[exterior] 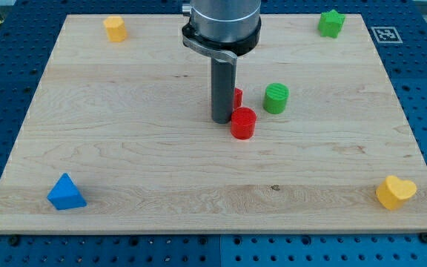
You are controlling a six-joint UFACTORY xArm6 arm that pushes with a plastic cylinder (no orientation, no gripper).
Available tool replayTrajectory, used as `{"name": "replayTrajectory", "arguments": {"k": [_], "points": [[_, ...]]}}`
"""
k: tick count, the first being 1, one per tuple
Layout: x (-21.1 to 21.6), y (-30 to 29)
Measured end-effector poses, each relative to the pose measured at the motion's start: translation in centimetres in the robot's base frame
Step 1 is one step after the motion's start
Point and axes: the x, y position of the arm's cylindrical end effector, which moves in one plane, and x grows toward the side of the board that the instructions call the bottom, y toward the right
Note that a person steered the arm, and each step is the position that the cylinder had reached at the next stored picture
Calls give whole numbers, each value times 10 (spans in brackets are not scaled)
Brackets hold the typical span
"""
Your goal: Move the blue triangle towards the center left of the board
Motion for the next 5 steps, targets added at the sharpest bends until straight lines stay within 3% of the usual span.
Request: {"name": "replayTrajectory", "arguments": {"k": [3,5], "points": [[-5,-64],[45,-59]]}}
